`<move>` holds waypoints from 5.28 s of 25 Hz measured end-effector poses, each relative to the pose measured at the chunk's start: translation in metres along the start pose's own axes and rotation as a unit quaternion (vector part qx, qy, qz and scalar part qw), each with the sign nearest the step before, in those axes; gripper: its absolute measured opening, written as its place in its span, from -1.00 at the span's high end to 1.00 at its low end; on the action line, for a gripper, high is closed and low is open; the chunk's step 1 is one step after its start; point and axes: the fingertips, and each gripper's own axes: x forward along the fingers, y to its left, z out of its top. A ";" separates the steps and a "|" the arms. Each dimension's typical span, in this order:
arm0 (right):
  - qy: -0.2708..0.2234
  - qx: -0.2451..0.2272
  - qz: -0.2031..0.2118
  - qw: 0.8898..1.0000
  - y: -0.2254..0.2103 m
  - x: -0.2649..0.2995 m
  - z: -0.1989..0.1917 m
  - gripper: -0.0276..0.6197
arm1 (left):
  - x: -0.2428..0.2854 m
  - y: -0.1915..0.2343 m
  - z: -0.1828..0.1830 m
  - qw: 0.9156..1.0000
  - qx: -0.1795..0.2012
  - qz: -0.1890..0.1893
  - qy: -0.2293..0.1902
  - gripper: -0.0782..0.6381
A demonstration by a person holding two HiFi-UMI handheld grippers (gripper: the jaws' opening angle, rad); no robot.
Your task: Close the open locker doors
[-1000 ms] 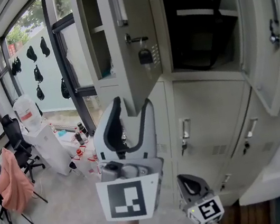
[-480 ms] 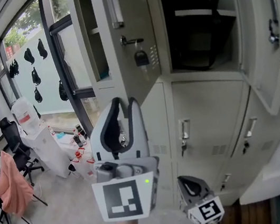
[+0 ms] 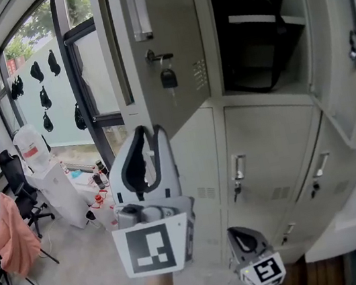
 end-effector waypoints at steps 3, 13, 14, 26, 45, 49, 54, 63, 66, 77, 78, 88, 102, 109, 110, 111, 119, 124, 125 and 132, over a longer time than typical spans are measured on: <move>0.018 -0.003 0.001 1.000 0.003 0.003 -0.007 0.90 | 0.002 0.012 -0.004 1.000 0.007 0.009 0.004 0.55; 0.026 -0.013 0.000 1.000 0.007 0.022 -0.011 0.90 | 0.015 0.048 -0.021 0.999 0.020 0.031 0.017 0.59; 0.025 -0.014 0.000 1.000 0.008 0.024 -0.010 0.90 | 0.017 0.052 -0.023 0.999 0.018 0.032 0.017 0.59; 0.051 -0.032 -0.009 0.998 0.023 0.056 -0.026 0.90 | 0.036 0.087 -0.044 0.999 0.016 0.023 0.015 0.62; 0.002 -0.041 0.039 0.998 0.024 0.161 -0.008 0.90 | 0.090 0.132 -0.098 0.998 0.042 0.027 0.038 0.64; 0.001 -0.040 0.053 0.998 0.025 0.180 -0.012 0.90 | 0.104 0.138 -0.105 0.998 0.048 0.023 0.031 0.64; 0.022 -0.040 0.065 0.997 0.027 0.199 -0.023 0.90 | 0.120 0.148 -0.122 0.997 0.054 0.038 0.035 0.64; 0.030 -0.030 0.061 0.997 0.014 0.220 -0.034 0.90 | 0.144 0.129 -0.143 0.997 0.071 0.013 0.018 0.41; 0.033 -0.026 0.056 0.998 0.007 0.224 -0.035 0.90 | 0.154 0.131 -0.151 0.998 0.062 0.006 0.029 0.40; 0.053 -0.023 0.051 0.997 0.001 0.225 -0.051 0.90 | 0.168 0.125 -0.172 0.997 0.063 -0.014 0.050 0.40; 0.056 -0.022 0.051 0.997 0.000 0.225 -0.053 0.90 | 0.169 0.125 -0.176 0.997 0.061 -0.017 0.054 0.40; 0.074 -0.008 0.046 0.996 -0.006 0.222 -0.069 0.90 | 0.168 0.123 -0.184 0.998 0.030 -0.011 0.049 0.43; 0.065 -0.004 0.013 0.998 -0.002 0.191 -0.056 0.90 | 0.146 0.104 -0.156 0.998 0.010 -0.032 0.049 0.42; 0.054 -0.018 -0.025 0.998 -0.007 0.139 -0.039 0.90 | 0.119 0.069 -0.121 0.998 -0.018 -0.060 0.032 0.42; 0.053 -0.020 -0.033 0.998 -0.008 0.130 -0.038 0.90 | 0.114 0.061 -0.116 0.997 -0.020 -0.068 0.029 0.42; 0.051 -0.021 -0.041 0.998 -0.010 0.119 -0.036 0.90 | 0.108 0.053 -0.111 0.997 -0.023 -0.075 0.026 0.42; 0.045 -0.037 -0.122 0.991 -0.029 0.027 -0.024 0.90 | 0.055 -0.010 -0.079 0.990 -0.073 -0.122 0.013 0.42; 0.046 -0.036 -0.177 0.982 -0.048 -0.029 -0.021 0.90 | 0.036 -0.064 -0.057 0.981 -0.095 -0.169 0.002 0.42; 0.044 -0.035 -0.185 0.981 -0.051 -0.036 -0.019 0.90 | 0.034 -0.074 -0.050 0.979 -0.101 -0.178 -0.004 0.42; 0.037 -0.036 -0.228 0.972 -0.087 -0.081 -0.005 0.90 | 0.035 -0.155 -0.002 0.961 -0.130 -0.241 -0.048 0.42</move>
